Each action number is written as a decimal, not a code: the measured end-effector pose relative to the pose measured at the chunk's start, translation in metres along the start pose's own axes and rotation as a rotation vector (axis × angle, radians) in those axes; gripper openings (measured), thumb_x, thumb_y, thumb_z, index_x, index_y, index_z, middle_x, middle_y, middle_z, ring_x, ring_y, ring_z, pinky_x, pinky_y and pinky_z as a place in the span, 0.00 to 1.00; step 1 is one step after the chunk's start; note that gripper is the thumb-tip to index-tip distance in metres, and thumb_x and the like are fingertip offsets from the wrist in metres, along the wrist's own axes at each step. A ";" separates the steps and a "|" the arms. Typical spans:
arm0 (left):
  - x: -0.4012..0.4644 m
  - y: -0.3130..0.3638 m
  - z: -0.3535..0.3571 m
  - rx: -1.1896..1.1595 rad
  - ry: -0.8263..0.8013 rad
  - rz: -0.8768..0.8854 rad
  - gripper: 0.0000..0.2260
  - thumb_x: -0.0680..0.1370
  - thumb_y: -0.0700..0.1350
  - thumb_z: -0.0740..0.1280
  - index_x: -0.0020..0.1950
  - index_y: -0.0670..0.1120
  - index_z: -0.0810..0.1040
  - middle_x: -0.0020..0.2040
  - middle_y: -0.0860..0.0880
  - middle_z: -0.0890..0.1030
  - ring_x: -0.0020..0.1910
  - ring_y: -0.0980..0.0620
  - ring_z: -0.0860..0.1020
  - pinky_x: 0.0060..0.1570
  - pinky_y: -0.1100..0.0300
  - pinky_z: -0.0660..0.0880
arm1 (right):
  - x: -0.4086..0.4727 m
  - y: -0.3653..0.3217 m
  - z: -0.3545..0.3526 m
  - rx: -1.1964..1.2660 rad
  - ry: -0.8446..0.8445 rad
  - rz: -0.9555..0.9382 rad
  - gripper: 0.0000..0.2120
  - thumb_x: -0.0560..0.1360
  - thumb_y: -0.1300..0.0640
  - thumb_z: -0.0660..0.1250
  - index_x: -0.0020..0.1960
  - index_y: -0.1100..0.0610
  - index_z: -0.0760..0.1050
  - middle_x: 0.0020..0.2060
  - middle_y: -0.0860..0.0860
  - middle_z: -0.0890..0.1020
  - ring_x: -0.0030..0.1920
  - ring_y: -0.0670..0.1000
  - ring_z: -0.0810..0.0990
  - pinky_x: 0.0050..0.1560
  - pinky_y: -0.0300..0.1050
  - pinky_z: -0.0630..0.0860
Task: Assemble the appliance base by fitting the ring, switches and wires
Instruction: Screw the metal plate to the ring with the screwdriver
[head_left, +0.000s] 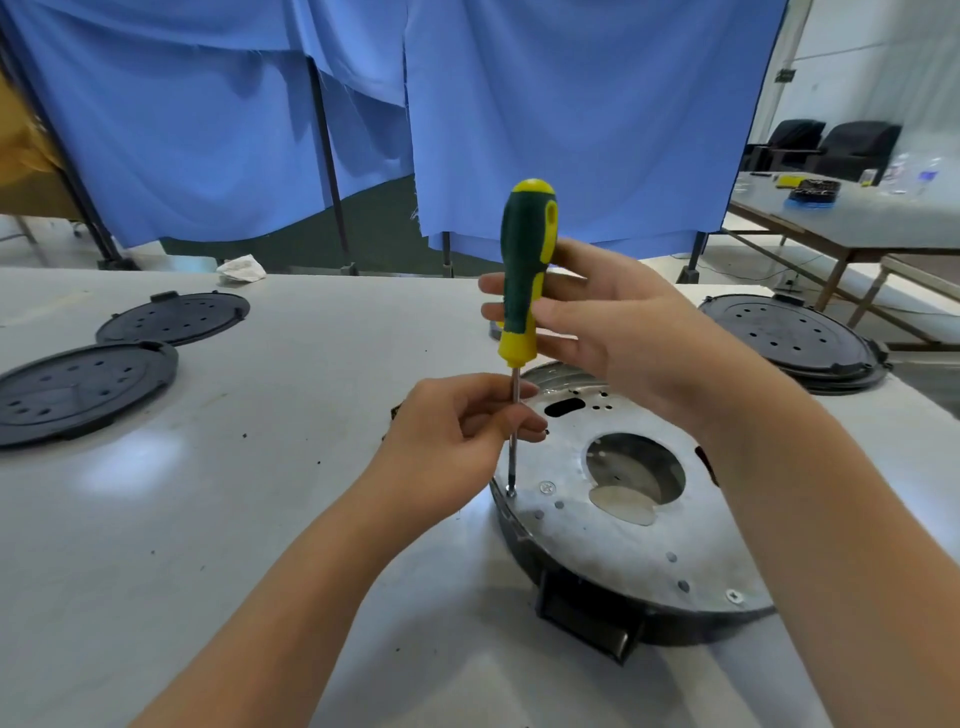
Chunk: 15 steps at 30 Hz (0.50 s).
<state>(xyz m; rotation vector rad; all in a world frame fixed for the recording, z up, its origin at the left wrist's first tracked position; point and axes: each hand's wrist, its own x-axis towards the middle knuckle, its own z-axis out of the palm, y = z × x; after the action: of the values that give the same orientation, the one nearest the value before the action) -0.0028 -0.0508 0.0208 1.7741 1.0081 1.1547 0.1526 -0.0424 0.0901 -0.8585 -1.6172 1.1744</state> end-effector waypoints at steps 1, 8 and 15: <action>0.000 0.000 0.000 0.005 -0.012 0.000 0.10 0.78 0.33 0.64 0.50 0.47 0.79 0.43 0.53 0.85 0.42 0.57 0.84 0.47 0.70 0.77 | -0.001 0.001 0.000 -0.022 0.002 -0.006 0.17 0.79 0.70 0.58 0.62 0.55 0.71 0.55 0.54 0.82 0.54 0.51 0.83 0.58 0.49 0.78; -0.002 -0.001 0.001 0.020 0.029 0.014 0.07 0.74 0.41 0.73 0.47 0.52 0.83 0.41 0.55 0.86 0.44 0.58 0.84 0.49 0.66 0.78 | -0.002 0.004 0.005 -0.349 0.190 -0.116 0.15 0.64 0.55 0.80 0.45 0.57 0.78 0.36 0.50 0.83 0.39 0.51 0.84 0.46 0.49 0.82; 0.001 0.000 -0.002 -0.046 0.145 -0.015 0.07 0.68 0.38 0.77 0.38 0.49 0.83 0.34 0.50 0.85 0.36 0.53 0.84 0.39 0.64 0.80 | 0.000 0.012 0.013 -0.361 0.260 -0.065 0.21 0.64 0.47 0.78 0.47 0.51 0.69 0.45 0.51 0.83 0.40 0.48 0.85 0.47 0.51 0.81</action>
<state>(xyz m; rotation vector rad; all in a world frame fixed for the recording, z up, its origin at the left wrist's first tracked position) -0.0038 -0.0496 0.0220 1.6627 1.0687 1.3020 0.1405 -0.0423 0.0772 -1.1275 -1.6478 0.6997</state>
